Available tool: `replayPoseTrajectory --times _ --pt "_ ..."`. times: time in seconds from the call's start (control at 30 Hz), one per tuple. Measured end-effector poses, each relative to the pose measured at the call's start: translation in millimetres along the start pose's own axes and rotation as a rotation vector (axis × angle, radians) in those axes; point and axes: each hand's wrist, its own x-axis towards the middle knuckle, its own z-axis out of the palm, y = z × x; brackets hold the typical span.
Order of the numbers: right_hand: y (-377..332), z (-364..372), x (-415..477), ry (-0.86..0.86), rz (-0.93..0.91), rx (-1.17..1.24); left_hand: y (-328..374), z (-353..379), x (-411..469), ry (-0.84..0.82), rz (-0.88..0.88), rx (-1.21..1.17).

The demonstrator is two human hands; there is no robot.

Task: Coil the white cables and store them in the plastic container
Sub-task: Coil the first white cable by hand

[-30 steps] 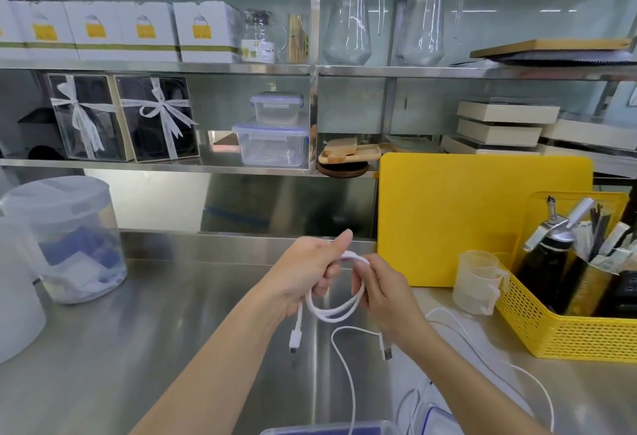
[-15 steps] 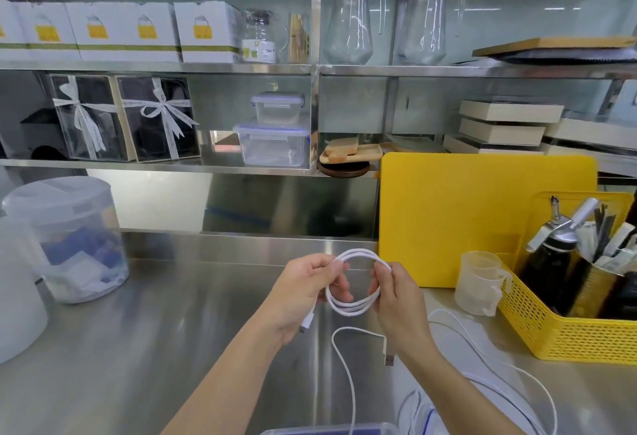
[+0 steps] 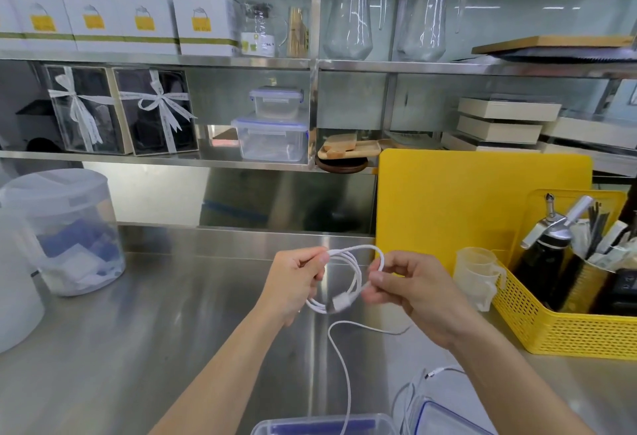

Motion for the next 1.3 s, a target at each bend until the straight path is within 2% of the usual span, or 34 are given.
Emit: replayPoseTrajectory --times 0.1,0.27,0.33,0.4,0.47,0.53,0.63,1.0,1.1,1.23,1.3 --pt "2 9 4 0.115 -0.106 -0.081 1 6 -3 -0.007 -0.029 -0.023" --pt "29 16 8 0.222 -0.247 -0.655 1 0 -4 0.022 -0.124 -0.079" --pt "38 19 10 0.281 -0.323 -0.756 1 -1 -6 -0.004 -0.144 -0.134" --pt "43 19 15 0.285 -0.285 -0.69 3 -1 -9 -0.054 -0.146 -0.157" --pt "40 18 16 0.114 -0.141 -0.498 5 2 -13 -0.121 -0.135 -0.16" --pt "41 16 16 -0.082 -0.08 -0.283 7 4 -15 -0.16 -0.129 -0.145" --pt "44 14 12 -0.124 -0.084 -0.147 7 6 -14 -0.164 -0.151 -0.163" --pt "49 -21 -6 0.002 -0.098 -0.284 22 -9 -4 -0.09 -0.195 -0.213" --pt "48 -42 -6 0.084 -0.093 -0.307 25 -12 -5 -0.099 -0.177 -0.106" --pt "46 -54 -2 0.04 -0.015 -0.399 26 -3 -8 -0.099 -0.16 -0.023" --pt "43 -48 -2 -0.017 0.006 -0.363 26 -2 -6 -0.081 -0.159 -0.009"
